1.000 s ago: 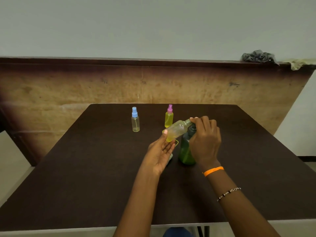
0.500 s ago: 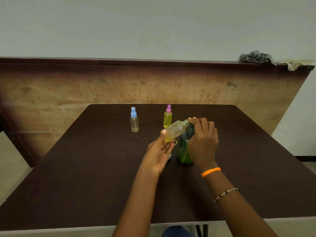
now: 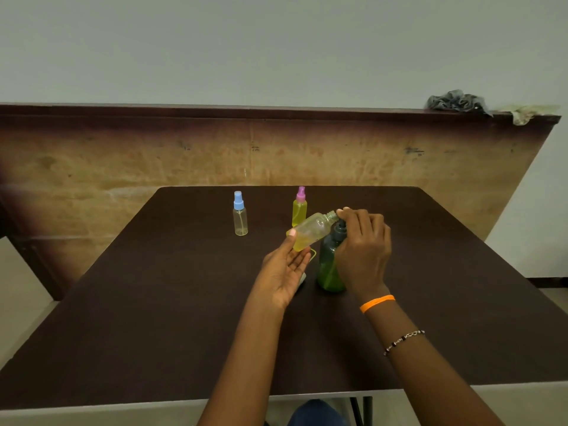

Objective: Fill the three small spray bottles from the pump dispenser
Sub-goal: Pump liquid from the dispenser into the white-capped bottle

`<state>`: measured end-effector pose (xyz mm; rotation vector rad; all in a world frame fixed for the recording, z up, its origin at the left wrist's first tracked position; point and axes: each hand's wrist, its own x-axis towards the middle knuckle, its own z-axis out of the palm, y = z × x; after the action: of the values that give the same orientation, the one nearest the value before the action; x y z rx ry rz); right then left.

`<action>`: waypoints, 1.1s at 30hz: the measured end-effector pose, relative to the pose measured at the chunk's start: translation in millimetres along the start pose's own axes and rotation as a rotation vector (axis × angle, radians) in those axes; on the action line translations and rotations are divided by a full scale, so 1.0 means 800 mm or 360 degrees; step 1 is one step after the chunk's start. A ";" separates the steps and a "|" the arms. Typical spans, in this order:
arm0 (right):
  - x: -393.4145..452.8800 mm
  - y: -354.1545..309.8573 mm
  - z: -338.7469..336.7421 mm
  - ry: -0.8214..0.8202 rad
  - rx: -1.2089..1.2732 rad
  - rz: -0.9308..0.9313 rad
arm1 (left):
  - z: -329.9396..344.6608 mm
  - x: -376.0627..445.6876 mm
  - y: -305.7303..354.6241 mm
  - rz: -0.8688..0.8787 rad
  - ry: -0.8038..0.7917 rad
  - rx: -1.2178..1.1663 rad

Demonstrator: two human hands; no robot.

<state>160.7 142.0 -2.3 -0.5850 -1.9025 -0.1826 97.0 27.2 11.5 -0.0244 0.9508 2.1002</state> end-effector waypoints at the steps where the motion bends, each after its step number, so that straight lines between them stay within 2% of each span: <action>1: 0.005 -0.001 -0.003 -0.0014 0.0020 -0.0010 | 0.001 0.000 0.000 -0.0001 0.0001 -0.0005; 6: 0.031 -0.003 -0.019 -0.0101 0.0077 -0.0104 | 0.005 -0.002 0.004 0.0012 -0.0018 -0.0009; 10: 0.004 -0.004 -0.003 -0.0010 0.0074 0.0057 | 0.004 0.001 0.000 0.0012 -0.0001 -0.0022; 14: -0.004 -0.006 0.001 -0.0012 0.0030 0.0073 | 0.003 0.001 0.002 -0.0031 0.0008 -0.0033; 20: 0.030 -0.009 -0.020 -0.0142 -0.0026 -0.0054 | 0.007 -0.006 0.007 0.0000 -0.0035 -0.0030; 26: -0.005 -0.004 0.000 0.0009 0.0081 -0.0053 | 0.004 -0.004 0.003 -0.0022 -0.0015 -0.0060; 33: 0.025 -0.003 -0.019 -0.0100 0.0082 -0.0186 | 0.005 -0.005 0.007 -0.0027 -0.0031 -0.0069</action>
<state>166.2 140.2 22.3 -0.4499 -1.9977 -0.1922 97.2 24.7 19.0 -0.0340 0.8908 2.1012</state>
